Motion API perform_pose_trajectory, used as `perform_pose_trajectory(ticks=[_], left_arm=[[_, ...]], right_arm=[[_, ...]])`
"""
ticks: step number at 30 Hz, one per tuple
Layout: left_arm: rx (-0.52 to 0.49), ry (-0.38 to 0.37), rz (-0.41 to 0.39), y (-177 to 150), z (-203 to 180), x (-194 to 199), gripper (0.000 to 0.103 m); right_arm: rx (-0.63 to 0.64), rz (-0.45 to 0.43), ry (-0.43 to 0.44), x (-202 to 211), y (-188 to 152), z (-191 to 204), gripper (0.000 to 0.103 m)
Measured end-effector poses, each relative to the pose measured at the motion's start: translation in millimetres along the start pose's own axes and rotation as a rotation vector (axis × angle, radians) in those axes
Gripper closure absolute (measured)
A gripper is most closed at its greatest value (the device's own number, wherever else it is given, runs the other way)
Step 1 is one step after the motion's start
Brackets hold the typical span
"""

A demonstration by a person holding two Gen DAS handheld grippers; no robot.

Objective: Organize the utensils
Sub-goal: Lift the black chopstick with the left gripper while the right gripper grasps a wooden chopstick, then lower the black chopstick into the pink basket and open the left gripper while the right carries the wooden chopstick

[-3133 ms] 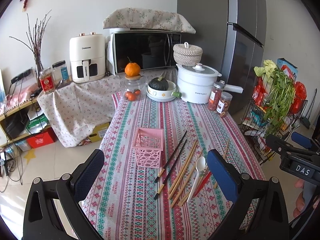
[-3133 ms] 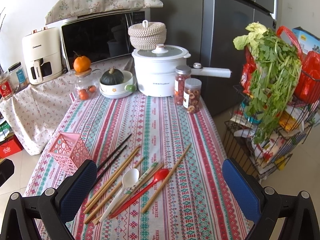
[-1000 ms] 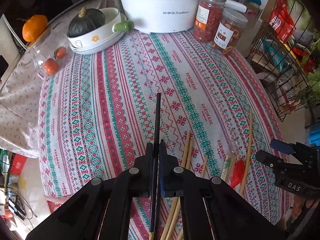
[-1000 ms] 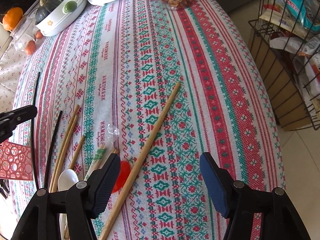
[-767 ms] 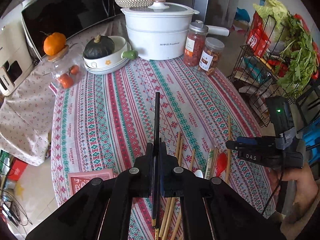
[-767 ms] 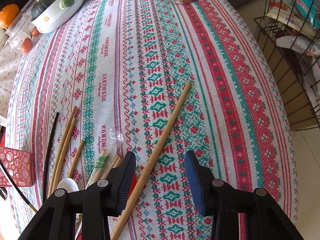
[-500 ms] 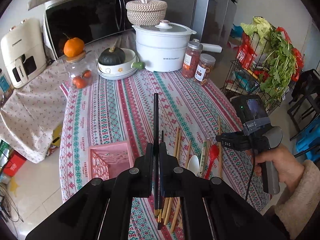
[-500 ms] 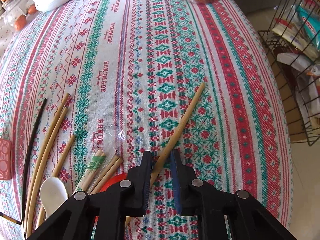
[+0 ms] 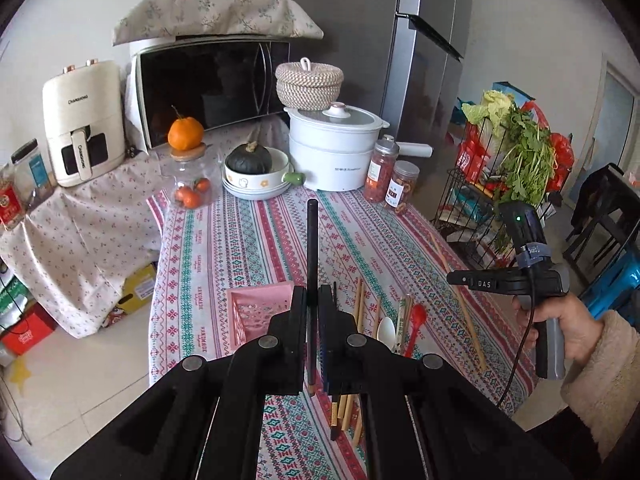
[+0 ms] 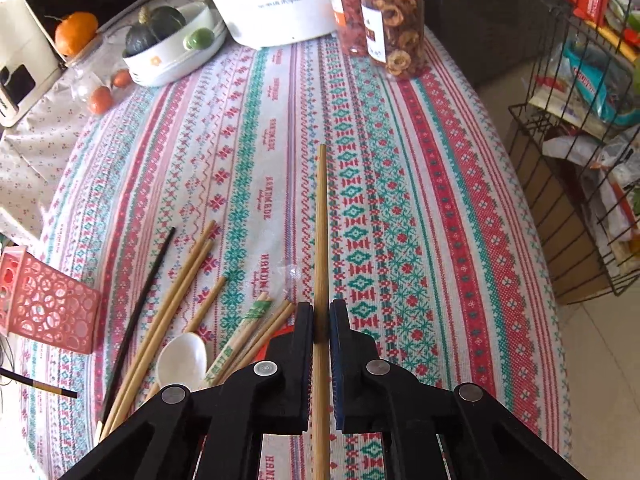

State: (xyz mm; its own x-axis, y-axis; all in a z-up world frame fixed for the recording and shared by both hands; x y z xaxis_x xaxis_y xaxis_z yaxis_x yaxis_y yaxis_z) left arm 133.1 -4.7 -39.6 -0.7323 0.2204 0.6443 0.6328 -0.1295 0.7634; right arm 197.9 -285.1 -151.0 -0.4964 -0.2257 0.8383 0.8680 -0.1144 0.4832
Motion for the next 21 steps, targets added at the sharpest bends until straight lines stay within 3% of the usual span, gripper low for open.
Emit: perform_pose_trajectory(ticks=[8,12,21], left_arm=[[0.028,-0.009,-0.171,17,2,53,0.098],[0.033,0.029,-0.262,29,5,73,0.098],[0.083,0.086,-0.324,43,27,69,0.098]], right_arm=[[0.107,-0.205,0.031,70,1,44,0.097],[0.119,-0.322,0.083,100,5,66,0.097],[0.137,-0.489,0.161,123,16,103,0.097]])
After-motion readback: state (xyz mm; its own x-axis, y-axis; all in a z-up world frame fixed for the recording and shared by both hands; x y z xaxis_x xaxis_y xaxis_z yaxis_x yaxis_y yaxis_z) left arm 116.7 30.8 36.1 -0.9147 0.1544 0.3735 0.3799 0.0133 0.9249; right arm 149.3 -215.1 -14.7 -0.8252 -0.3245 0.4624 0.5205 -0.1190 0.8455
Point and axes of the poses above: each gripper's, at about its wrist camera, not at the fingertips, and x roughly against the way its jaws point, z to its left, y to its top, the point moved 4 cm from there along -x, roughly the way its jaws point, and after that the axes turned 5 degrees about y, right-handed, at the moved point
